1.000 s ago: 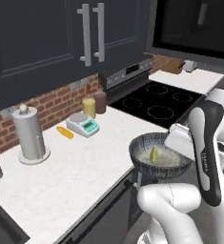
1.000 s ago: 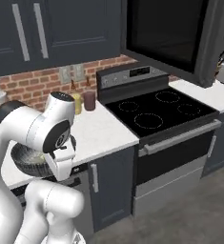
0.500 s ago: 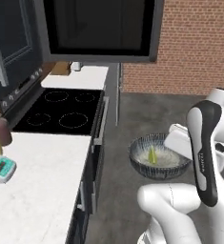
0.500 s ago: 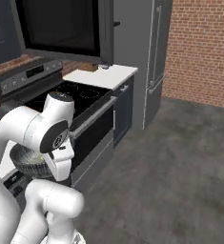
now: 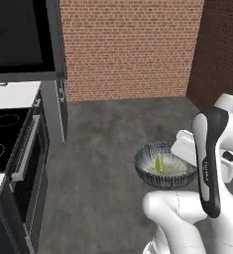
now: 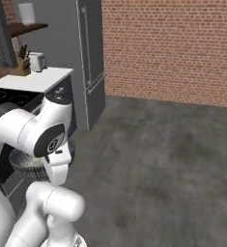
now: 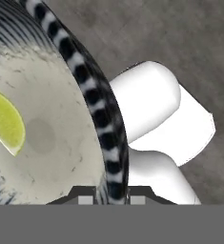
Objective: Pick the lemon wedge from the sink and place it in the bowl. Then pick the bowl and place it in the microwave. Then close the microwave door and press the start button.
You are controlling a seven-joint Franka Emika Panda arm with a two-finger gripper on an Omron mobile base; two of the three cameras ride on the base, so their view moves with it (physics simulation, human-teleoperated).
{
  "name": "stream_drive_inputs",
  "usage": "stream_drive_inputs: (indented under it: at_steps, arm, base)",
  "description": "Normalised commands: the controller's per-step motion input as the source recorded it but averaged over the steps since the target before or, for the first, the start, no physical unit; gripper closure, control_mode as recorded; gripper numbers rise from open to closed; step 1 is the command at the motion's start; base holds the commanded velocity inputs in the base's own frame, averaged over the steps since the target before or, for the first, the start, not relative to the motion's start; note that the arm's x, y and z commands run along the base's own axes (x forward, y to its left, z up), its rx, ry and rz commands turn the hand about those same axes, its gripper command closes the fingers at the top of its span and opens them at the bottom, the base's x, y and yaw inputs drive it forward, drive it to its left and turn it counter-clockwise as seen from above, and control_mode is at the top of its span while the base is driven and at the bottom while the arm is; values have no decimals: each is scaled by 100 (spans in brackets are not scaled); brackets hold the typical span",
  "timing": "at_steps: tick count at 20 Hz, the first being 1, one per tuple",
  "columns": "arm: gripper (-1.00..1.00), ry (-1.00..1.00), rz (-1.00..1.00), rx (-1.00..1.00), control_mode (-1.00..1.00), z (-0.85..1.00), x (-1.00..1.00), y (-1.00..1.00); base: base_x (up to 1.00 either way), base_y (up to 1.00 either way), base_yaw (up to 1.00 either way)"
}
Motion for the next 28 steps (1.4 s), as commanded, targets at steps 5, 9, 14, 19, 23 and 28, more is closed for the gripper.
stream_drive_inputs:
  at_steps: [5,9,14,19,23,28]
  arm:
    - [100,0,0,0,100,0,0,0]
    - [100,0,0,0,100,0,0,0]
    - [100,0,0,0,100,0,0,0]
    - [100,0,0,0,100,0,0,0]
    - [100,0,0,0,100,0,0,0]
    - [100,0,0,0,100,0,0,0]
  base:
    - [100,-95,0]
    - [100,-84,21]
    - [100,-78,47]
    - [100,-50,67]
    - [100,-8,73]
    - [100,-10,81]
